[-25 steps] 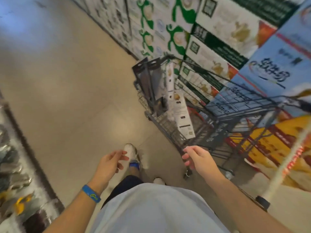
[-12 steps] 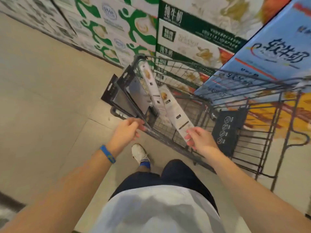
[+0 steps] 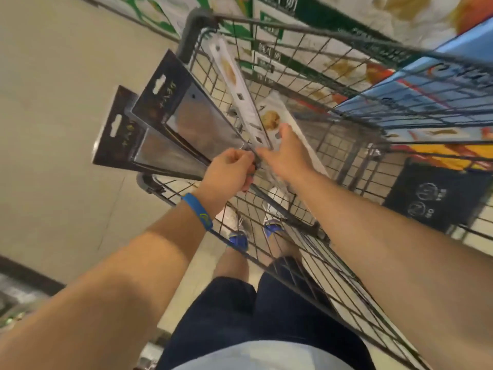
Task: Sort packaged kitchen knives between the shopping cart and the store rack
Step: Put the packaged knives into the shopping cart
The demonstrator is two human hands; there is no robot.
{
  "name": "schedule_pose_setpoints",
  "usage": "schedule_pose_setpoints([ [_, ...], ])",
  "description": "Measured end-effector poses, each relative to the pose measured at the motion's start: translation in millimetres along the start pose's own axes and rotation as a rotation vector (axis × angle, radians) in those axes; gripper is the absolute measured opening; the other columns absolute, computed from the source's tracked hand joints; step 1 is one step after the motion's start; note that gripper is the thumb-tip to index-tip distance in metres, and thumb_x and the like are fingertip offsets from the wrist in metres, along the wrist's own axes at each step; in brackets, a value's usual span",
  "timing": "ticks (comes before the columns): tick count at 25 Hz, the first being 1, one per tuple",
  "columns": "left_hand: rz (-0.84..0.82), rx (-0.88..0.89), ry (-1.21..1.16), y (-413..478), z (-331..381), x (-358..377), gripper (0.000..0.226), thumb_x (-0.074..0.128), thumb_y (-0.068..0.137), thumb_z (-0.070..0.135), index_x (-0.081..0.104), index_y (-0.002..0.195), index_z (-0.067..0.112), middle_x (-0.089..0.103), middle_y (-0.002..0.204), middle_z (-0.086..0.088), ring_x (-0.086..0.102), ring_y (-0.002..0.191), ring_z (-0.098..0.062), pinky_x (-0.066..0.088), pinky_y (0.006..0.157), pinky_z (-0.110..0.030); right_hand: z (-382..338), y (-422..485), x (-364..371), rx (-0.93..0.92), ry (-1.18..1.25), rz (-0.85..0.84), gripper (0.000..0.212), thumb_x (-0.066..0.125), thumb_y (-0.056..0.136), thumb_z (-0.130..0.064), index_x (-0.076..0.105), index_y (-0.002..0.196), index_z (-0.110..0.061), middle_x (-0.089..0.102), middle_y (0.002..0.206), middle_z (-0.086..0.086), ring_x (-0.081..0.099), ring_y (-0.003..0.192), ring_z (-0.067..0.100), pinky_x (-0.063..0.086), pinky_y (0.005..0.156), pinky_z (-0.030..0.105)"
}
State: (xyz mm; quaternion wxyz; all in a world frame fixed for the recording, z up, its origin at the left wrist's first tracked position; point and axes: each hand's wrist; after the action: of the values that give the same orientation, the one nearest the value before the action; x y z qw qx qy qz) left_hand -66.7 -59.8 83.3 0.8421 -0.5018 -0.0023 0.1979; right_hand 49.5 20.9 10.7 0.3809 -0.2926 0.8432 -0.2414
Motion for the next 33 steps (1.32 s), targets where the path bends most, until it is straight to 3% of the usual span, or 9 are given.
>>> schedule_pose_setpoints([
  [7, 0.140, 0.123, 0.009, 43.4, 10.9, -10.2, 0.067, 0.069, 0.070, 0.070, 0.057, 0.121, 0.028, 0.070, 0.100, 0.024, 0.066, 0.094, 0.007, 0.056, 0.081, -0.020, -4.6, 21.6, 45.2, -0.063, -0.135, 0.050, 0.039, 0.052, 0.100, -0.015, 0.056, 0.139, -0.021, 0.070, 0.108, 0.009, 0.066, 0.099, 0.033, 0.039, 0.073, 0.030],
  [12, 0.369, 0.123, 0.126, 57.6, 13.0, 10.6, 0.026, 0.063, 0.089, 0.040, 0.062, 0.104, 0.020, 0.072, 0.101, 0.002, 0.068, 0.100, -0.020, 0.054, 0.091, -0.042, 9.0, -21.6, 42.3, -0.175, 0.368, -0.308, 0.044, 0.058, 0.102, -0.023, 0.051, 0.145, -0.016, 0.064, 0.134, 0.006, 0.060, 0.117, 0.012, 0.052, 0.094, 0.023],
  [14, 0.420, 0.120, 0.109, 59.8, 7.1, 5.2, 0.009, 0.059, 0.094, 0.033, 0.060, 0.093, 0.024, 0.070, 0.096, 0.000, 0.068, 0.097, -0.025, 0.055, 0.090, -0.045, 26.6, -11.4, 25.4, -0.254, 0.106, -0.249, 0.053, 0.057, 0.099, -0.033, 0.044, 0.150, -0.028, 0.060, 0.135, -0.003, 0.059, 0.118, 0.016, 0.057, 0.089, 0.037],
  [17, 0.372, 0.112, 0.054, 62.3, -0.4, -4.0, 0.011, 0.061, 0.091, 0.034, 0.057, 0.084, 0.028, 0.071, 0.089, -0.009, 0.070, 0.083, -0.033, 0.058, 0.078, -0.053, 66.4, 29.7, 3.1, 0.031, -0.315, -0.004, 0.078, 0.059, 0.096, -0.049, 0.023, 0.161, -0.023, 0.034, 0.162, 0.006, 0.040, 0.143, 0.031, 0.050, 0.102, 0.047],
  [20, 0.347, 0.156, 0.013, 58.6, -12.2, -5.3, 0.007, 0.061, 0.088, 0.037, 0.062, 0.089, 0.030, 0.072, 0.088, -0.006, 0.071, 0.081, -0.027, 0.059, 0.078, -0.052, 96.5, 55.6, 9.3, 0.273, -0.572, -0.195, 0.122, 0.078, 0.080, -0.060, 0.002, 0.163, -0.015, 0.003, 0.169, 0.016, 0.016, 0.152, 0.040, 0.039, 0.113, 0.058],
  [24, 0.377, 0.208, -0.037, 57.3, -21.7, -5.8, 0.003, 0.065, 0.089, 0.026, 0.064, 0.088, 0.029, 0.074, 0.087, -0.002, 0.073, 0.084, -0.023, 0.060, 0.080, -0.047, 111.3, 61.6, 37.0, 0.354, -0.614, -0.216, 0.132, 0.083, 0.079, -0.051, -0.012, 0.161, -0.010, -0.021, 0.168, 0.021, -0.002, 0.155, 0.045, 0.032, 0.119, 0.059],
  [27, 0.357, 0.218, -0.046, 55.3, -24.2, -6.6, 0.004, 0.067, 0.083, 0.026, 0.065, 0.084, 0.030, 0.075, 0.084, 0.001, 0.073, 0.083, -0.022, 0.060, 0.079, -0.047, 105.2, 61.7, 45.4, 0.355, -0.544, -0.106, 0.102, 0.082, 0.082, -0.027, 0.016, 0.159, -0.011, 0.018, 0.164, 0.024, 0.037, 0.141, 0.045, 0.053, 0.093, 0.046],
  [30, 0.325, 0.220, -0.038, 39.1, -26.7, -9.2, 0.006, 0.065, 0.079, 0.031, 0.068, 0.084, 0.029, 0.075, 0.080, 0.003, 0.074, 0.079, -0.022, 0.061, 0.076, -0.046, 93.5, 53.0, 25.9, 0.398, -0.372, 0.055, 0.032, 0.070, 0.089, -0.029, 0.064, 0.119, -0.023, 0.062, 0.085, 0.004, 0.056, 0.067, 0.021, 0.038, 0.051, 0.023],
  [33, 0.317, 0.204, -0.025, 11.2, -22.9, -12.8, 0.011, 0.063, 0.079, 0.029, 0.070, 0.085, 0.023, 0.074, 0.081, -0.010, 0.072, 0.079, -0.034, 0.060, 0.072, -0.051, 81.4, 26.5, -14.9, 0.552, -0.195, 0.096, 0.031, 0.064, 0.092, -0.034, 0.073, 0.112, -0.011, 0.066, 0.083, 0.008, 0.062, 0.073, 0.030, 0.047, 0.062, 0.028],
])
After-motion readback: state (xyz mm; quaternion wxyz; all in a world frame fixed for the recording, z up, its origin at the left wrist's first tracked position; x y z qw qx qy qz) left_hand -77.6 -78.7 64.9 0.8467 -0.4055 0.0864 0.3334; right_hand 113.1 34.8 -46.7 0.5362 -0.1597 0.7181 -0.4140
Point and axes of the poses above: each hand's wrist, its own y-axis towards the middle knuckle, its own x-axis out of the palm, z = x × y
